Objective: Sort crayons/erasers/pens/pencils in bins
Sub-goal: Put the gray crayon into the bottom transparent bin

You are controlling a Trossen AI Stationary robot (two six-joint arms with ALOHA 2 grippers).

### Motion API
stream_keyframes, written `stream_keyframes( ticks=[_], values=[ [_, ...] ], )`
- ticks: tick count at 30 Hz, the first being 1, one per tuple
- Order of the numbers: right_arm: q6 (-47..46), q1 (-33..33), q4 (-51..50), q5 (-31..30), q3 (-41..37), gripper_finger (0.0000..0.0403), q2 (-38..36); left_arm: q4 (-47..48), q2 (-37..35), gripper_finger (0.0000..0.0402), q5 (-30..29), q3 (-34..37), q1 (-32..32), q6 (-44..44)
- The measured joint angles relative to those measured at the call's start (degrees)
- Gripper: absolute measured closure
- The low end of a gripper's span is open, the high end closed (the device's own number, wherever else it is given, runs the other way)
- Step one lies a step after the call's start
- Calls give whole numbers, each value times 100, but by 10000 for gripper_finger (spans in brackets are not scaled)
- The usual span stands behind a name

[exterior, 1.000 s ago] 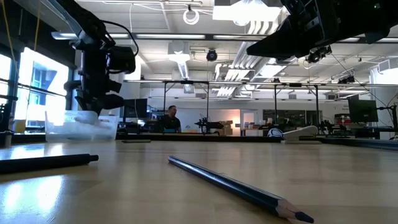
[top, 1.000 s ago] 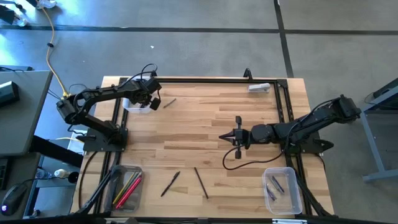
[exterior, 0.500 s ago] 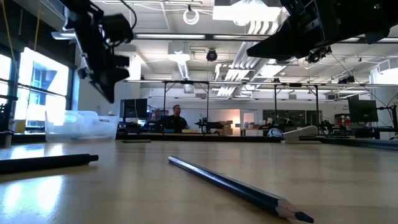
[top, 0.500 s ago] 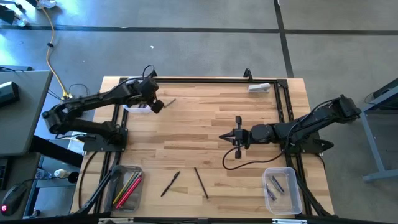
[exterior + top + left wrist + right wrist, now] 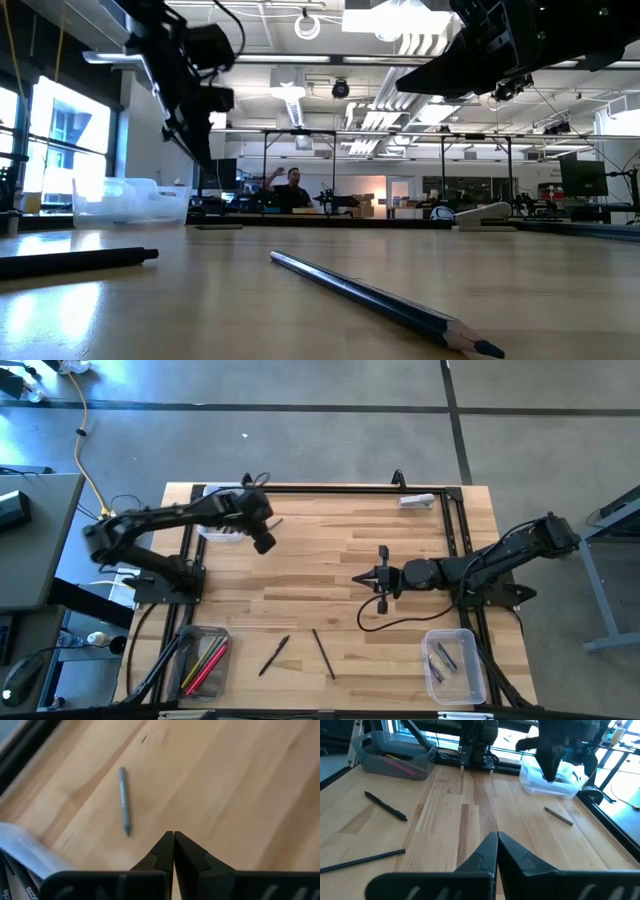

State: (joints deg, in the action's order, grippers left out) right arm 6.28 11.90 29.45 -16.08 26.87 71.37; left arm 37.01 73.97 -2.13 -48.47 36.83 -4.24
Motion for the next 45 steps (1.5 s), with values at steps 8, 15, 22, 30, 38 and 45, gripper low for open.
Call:
stream_keyframes(
  ticks=[8, 15, 22, 30, 38, 45],
  values=[
    [0, 0, 55, 0, 0, 403, 0, -45, 1528, 355, -8, -705, 183, 560],
    [3, 0, 48, 0, 0, 403, 0, -42, 2341, 296, -411, -1148, 494, 500],
    [10, 2, 46, 0, 0, 403, 0, -42, 2776, 284, -150, -1292, 740, 618],
    [17, 2, 62, 0, 0, 403, 0, -97, 2809, 308, -245, -1294, 736, 742],
    [18, 2, 79, 0, 0, 403, 0, 59, 2767, 318, -294, -1366, 605, 771],
    [20, 4, 81, 0, 0, 403, 0, 296, 2872, 297, -408, -1750, 470, 800]
  ],
)
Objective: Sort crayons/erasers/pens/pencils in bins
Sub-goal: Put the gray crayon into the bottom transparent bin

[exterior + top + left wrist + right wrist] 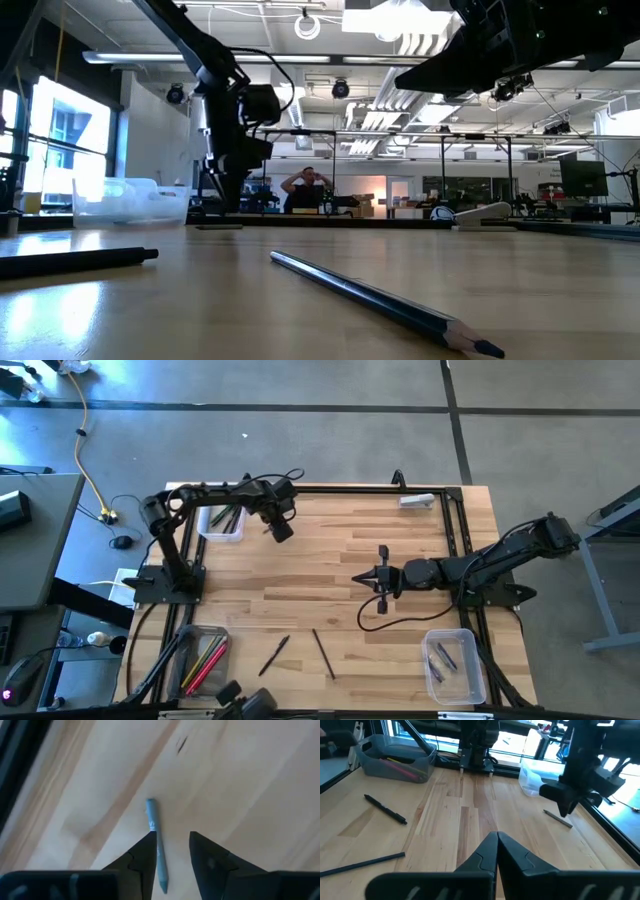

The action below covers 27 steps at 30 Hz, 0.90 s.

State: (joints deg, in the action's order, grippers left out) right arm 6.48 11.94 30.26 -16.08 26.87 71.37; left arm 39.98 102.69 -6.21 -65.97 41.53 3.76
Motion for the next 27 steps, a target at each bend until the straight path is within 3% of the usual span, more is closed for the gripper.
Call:
stream_keyframes(
  ticks=[13, 19, 27],
  values=[
    [-1, 1, 24, 0, 0, 403, 2, 277, 694, 300, -130, -325, 158, -102],
    [-2, 3, 23, 0, 0, 403, 2, 357, 865, 338, 565, -352, 123, -38],
    [-9, 12, 3, 12, 0, 403, 2, 339, 931, 387, 242, -344, -292, 99]
  ],
)
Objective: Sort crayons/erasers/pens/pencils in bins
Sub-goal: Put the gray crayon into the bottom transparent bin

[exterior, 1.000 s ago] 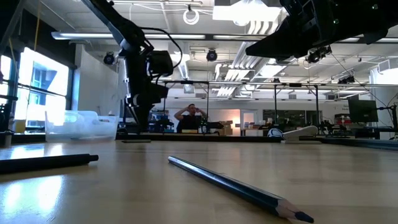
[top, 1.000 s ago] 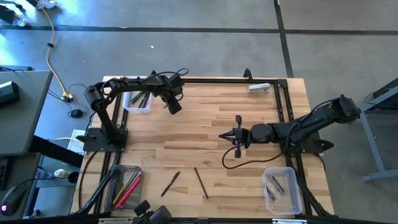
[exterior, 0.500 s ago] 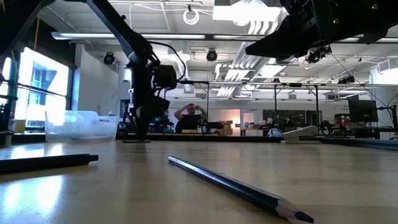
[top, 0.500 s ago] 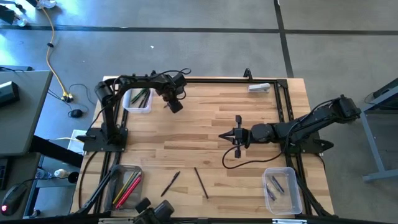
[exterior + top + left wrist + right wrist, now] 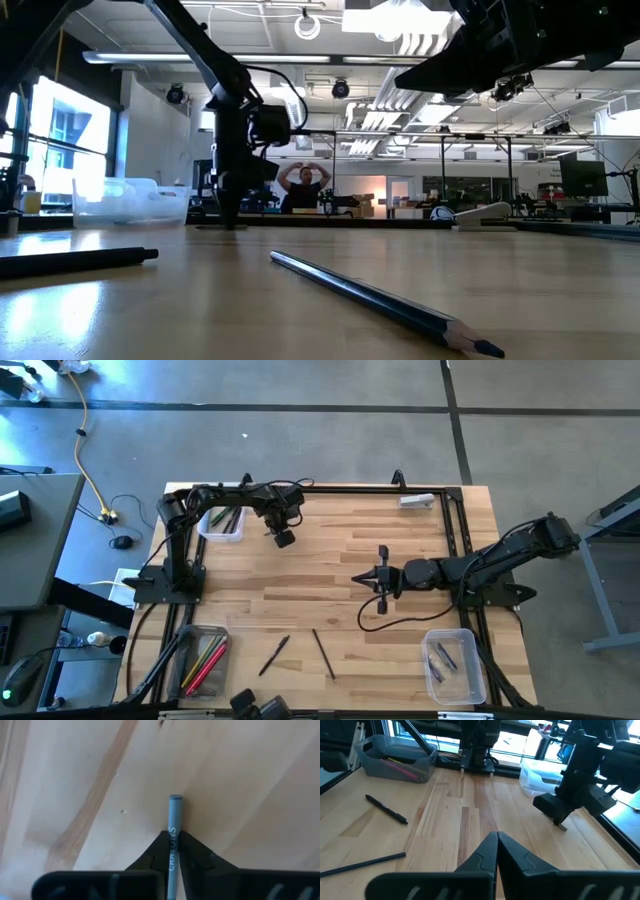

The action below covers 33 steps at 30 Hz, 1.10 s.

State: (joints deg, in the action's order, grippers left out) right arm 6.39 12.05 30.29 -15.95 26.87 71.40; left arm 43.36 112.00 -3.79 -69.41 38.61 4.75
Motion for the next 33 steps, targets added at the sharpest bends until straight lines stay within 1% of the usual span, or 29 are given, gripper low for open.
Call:
stream_keyframes(
  ticks=[3, 5, 10, 12, 14, 16, 18, 21, 24, 27, 29, 31, 33],
  values=[
    [1, 0, 1, 4, 0, 403, 0, -8, -90, 394, -100, 8, -130, 4],
    [2, 0, -1, 5, 0, 403, 0, -14, -160, 395, 30, 25, -191, -1],
    [-90, 0, -3, 7, 0, 403, -24, -57, -419, 395, 858, 36, -358, 1],
    [-228, 0, -50, 7, 0, 403, -64, -66, -494, 395, 1010, 36, -415, 12],
    [-468, 0, -91, 7, 4, 403, -68, -234, -557, 396, 1112, 36, -543, 29],
    [-796, 0, -183, 7, 4, 403, -51, -438, -609, 396, 1485, 36, -707, 36],
    [-1164, 2, -58, 0, -53, 403, 71, -774, -619, 396, 1917, 34, -859, -16],
    [-1634, 81, 690, -280, -412, 403, 452, -1376, -642, 396, 2353, 31, -1049, -145],
    [-2055, 167, 2026, -641, -817, 403, 907, -1910, -648, 396, 2645, 29, -1294, -247],
    [-2513, 192, 3168, -983, -1016, 403, 1384, -2608, -649, 396, 2966, 29, -1540, -431],
    [-2635, 195, 3596, -1105, -998, 402, 1606, -3201, -649, 396, 3104, 29, -1685, -612],
    [-2678, 193, 3789, -1119, -914, 400, 1735, -3786, -649, 396, 3308, 29, -1779, -868],
    [-2689, 213, 3945, -1244, -880, 388, 1731, -4330, -651, 396, 3516, 28, -1859, -1158]
  ],
)
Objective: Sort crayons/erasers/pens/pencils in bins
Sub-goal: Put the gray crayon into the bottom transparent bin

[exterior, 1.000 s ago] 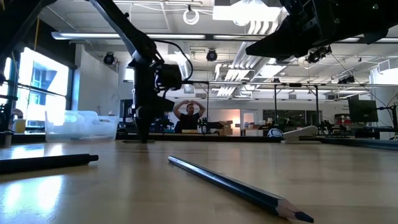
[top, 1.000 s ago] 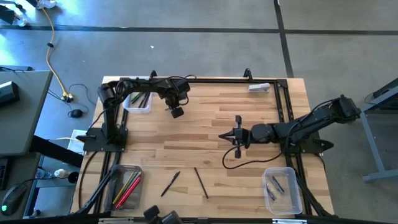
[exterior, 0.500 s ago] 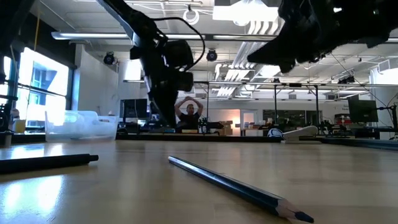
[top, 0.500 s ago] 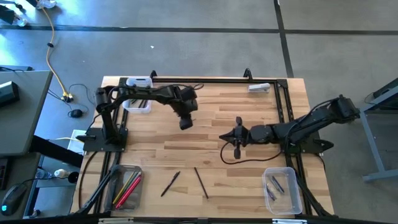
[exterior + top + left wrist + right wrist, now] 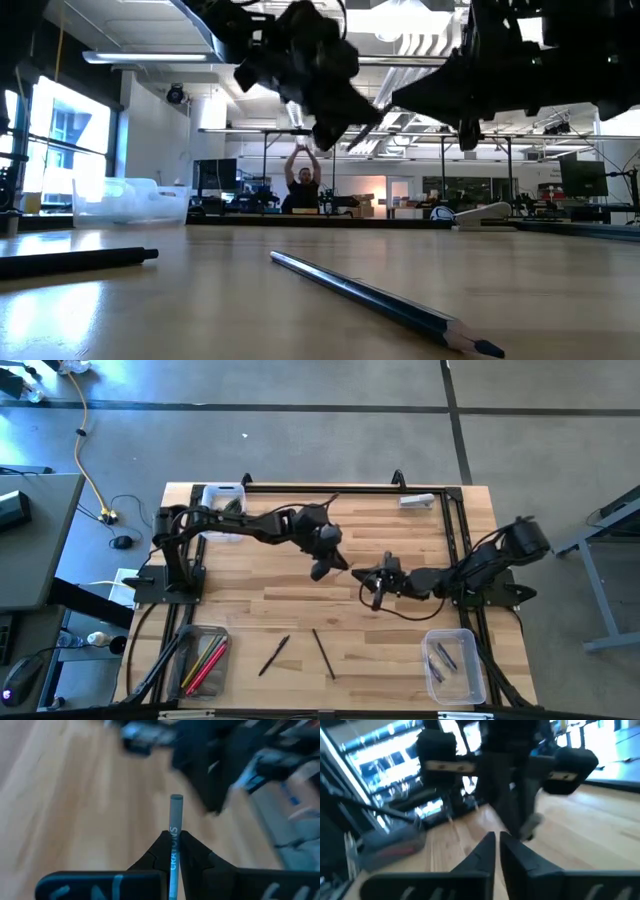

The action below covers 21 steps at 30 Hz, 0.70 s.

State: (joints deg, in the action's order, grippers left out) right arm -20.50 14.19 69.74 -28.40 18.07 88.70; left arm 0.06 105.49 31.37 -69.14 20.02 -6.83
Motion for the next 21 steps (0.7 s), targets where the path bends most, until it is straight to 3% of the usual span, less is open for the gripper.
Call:
stream_keyframes(
  ticks=[7, 11, 17, 21],
  values=[
    [257, 236, 108, -813, 17, 296, -504, -1264, -7, 397, 307, -1, -89, -570],
    [514, 378, 57, -924, 14, 253, -807, -1484, -11, 397, 377, -5, -102, -652],
    [725, 610, -158, -1686, 14, 227, -1078, -1556, -13, 397, 384, -7, -116, -654],
    [722, 637, -160, -1823, 14, 226, -1093, -1718, -13, 397, 377, -7, -188, -656]
  ],
)
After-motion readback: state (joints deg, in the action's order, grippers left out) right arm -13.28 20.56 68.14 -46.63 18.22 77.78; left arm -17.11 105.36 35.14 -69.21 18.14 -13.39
